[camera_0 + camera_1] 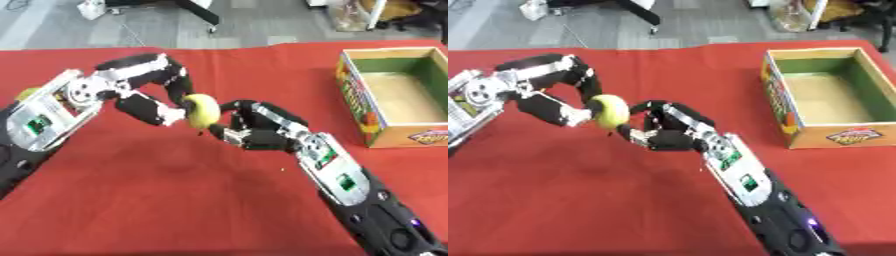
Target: Pick up the objects with one hand, pass them to the other hand, and then place them into the box on the other side of the table.
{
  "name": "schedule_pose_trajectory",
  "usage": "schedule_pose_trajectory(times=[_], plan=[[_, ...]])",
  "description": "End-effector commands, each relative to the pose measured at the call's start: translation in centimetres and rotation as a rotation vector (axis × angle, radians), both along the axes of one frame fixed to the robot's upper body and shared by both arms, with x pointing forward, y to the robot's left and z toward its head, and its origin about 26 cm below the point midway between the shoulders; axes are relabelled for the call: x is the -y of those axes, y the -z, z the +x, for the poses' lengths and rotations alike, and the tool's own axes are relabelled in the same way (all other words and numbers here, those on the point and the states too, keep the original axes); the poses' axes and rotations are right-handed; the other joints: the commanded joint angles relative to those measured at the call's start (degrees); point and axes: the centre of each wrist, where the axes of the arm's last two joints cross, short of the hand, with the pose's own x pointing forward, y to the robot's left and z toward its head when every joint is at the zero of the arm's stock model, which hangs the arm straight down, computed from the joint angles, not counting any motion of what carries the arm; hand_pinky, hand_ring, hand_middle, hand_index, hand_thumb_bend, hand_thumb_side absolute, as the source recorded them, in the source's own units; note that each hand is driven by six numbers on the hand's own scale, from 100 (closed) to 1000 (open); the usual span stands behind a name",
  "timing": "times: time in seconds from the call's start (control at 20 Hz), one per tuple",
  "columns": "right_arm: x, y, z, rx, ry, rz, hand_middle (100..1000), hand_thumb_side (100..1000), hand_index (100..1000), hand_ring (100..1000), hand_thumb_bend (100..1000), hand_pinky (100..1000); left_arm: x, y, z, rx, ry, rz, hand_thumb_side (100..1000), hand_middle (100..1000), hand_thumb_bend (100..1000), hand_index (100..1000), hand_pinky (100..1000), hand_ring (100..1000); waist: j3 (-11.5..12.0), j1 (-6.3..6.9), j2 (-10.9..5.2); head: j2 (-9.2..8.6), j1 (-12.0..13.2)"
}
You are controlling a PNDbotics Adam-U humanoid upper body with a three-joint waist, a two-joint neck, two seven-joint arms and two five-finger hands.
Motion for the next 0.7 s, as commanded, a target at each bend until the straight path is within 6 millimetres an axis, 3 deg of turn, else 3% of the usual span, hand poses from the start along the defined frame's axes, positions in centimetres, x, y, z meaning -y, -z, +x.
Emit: schedule_pose_trajectory(times=[0.05,0.2,0.7], plan=[[-0.20,-1.04,0.11,0.027,-0.004,0.014,378,492,791,560,363,570,-0.09,-0.95,0.04,0.015,0.002,0.001,100,366,100,386,609,516,0.00,0.24,0.08,0.31,-0.09],[-0.19,-1.09,0.12,0.024,-0.002,0.027,375,477,774,558,344,570,-0.13,-0.72,0.15,0.009,-0.005,0.001,100,366,100,386,609,517,-0.03,0.25,0.12,0.31,-0.11],[-0.15,-0.98,0.20,-0.010,-0.006,0.060,369,315,679,553,152,573,-0.06,0.04,0.52,-0.004,-0.020,-0.007,100,365,100,385,607,517,-0.14,0.21,0.19,0.31,-0.25]])
